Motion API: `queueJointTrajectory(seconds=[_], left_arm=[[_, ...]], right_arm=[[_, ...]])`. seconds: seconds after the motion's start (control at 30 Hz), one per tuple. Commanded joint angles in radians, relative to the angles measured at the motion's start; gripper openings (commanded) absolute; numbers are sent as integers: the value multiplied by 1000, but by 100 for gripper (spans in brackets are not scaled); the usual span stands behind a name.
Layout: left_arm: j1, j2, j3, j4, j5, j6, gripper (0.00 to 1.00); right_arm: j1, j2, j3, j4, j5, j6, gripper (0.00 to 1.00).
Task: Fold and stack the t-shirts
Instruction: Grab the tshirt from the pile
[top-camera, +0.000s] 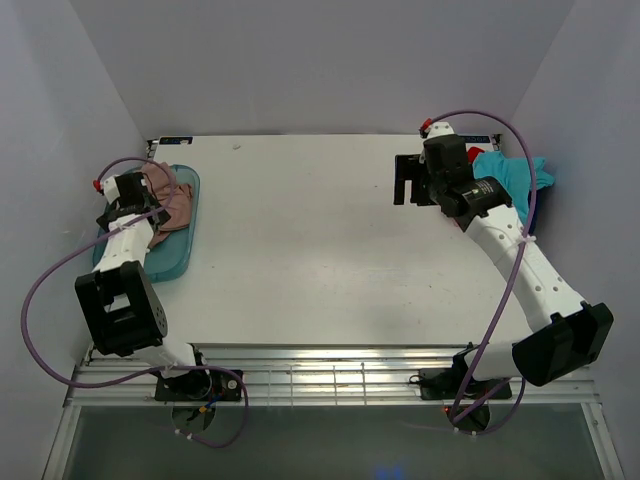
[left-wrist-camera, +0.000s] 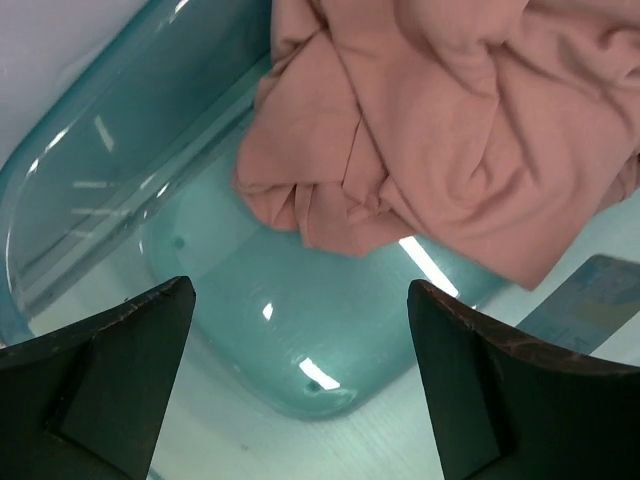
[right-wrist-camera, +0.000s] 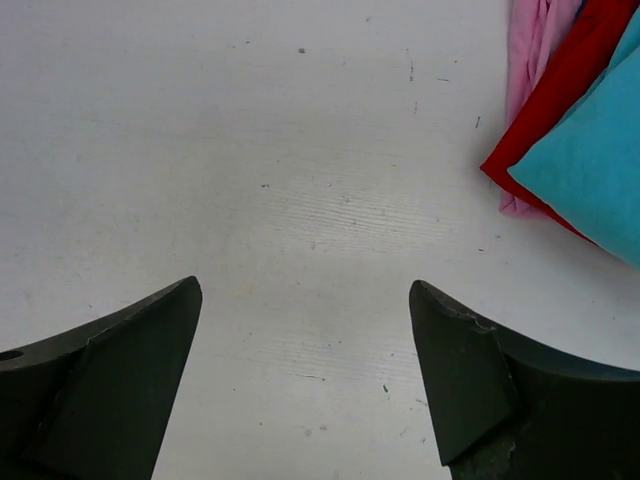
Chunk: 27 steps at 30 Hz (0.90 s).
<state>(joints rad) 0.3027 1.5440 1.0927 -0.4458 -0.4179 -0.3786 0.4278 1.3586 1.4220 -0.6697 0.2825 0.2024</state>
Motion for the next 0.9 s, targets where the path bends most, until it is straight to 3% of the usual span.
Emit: queueJointTrajectory(seconds=[0.0, 0.23, 0.43, 0.57, 0.73, 0.77, 0.87], left_arm=[[1, 8, 19, 123, -39, 38, 98], [1, 140, 10, 332, -38, 95, 98], [10, 332, 88, 366, -74, 104, 98], [10, 369, 96, 427, -76, 127, 98], [16, 444, 163, 389, -116, 133, 98], [18, 462, 168, 380, -113, 127, 97], [18, 481, 171, 352, -139, 110, 69]], right_arm=[[9, 5, -8, 71, -63, 19, 90], [11, -35, -67, 136, -160, 11, 90], [11, -16, -64, 110, -170, 5, 91], [11, -10, -60, 113, -175, 0, 91], [12, 10, -60, 113, -200, 3, 91], [11, 16, -61, 114, -201, 2, 91], [11, 31, -57, 119, -200, 3, 91]])
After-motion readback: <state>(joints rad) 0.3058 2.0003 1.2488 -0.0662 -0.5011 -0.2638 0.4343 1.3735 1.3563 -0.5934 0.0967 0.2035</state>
